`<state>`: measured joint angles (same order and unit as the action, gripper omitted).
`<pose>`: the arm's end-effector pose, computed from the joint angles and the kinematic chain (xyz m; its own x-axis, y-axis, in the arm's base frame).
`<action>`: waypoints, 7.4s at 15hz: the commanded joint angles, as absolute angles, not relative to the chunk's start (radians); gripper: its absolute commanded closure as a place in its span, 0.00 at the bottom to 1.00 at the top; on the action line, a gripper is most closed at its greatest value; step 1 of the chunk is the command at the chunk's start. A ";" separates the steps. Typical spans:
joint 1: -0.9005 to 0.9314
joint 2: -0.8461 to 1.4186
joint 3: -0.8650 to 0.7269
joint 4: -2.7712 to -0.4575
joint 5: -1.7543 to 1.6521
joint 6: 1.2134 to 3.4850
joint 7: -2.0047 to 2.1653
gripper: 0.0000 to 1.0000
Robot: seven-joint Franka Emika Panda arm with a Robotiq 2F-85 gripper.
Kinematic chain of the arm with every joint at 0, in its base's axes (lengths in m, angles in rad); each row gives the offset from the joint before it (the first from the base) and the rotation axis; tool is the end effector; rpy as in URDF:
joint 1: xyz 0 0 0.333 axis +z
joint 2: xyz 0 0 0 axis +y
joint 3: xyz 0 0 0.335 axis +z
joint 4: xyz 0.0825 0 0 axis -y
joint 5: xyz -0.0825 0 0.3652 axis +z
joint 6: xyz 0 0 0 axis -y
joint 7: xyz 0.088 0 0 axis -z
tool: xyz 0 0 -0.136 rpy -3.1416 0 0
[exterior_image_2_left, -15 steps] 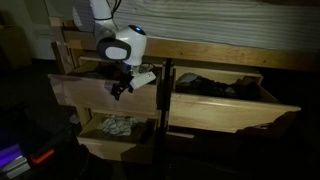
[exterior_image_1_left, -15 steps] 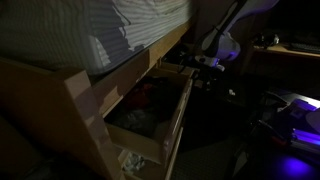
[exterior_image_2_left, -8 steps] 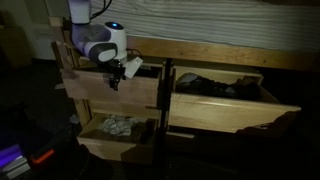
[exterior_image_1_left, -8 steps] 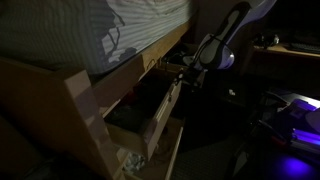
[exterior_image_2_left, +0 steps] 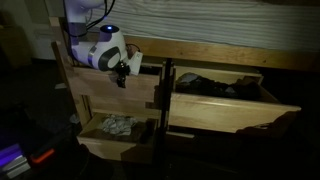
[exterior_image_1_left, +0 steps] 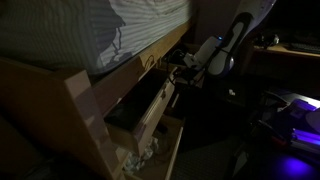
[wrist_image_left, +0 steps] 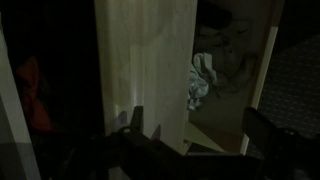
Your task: Take the green garment out of the top right drawer, put it in the top left drawer then close both drawers
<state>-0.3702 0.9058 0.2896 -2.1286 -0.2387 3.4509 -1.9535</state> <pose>0.5812 -0.0151 0.0573 -0.3793 0.9253 0.0036 0.8035 0.3275 0.4972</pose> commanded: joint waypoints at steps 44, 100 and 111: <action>-0.243 0.518 -0.351 -1.957 -0.823 2.717 -0.849 0.00; -0.886 1.471 0.527 -1.298 -0.934 3.254 -0.931 0.00; -1.018 1.374 0.616 -1.440 -0.955 3.065 -0.982 0.00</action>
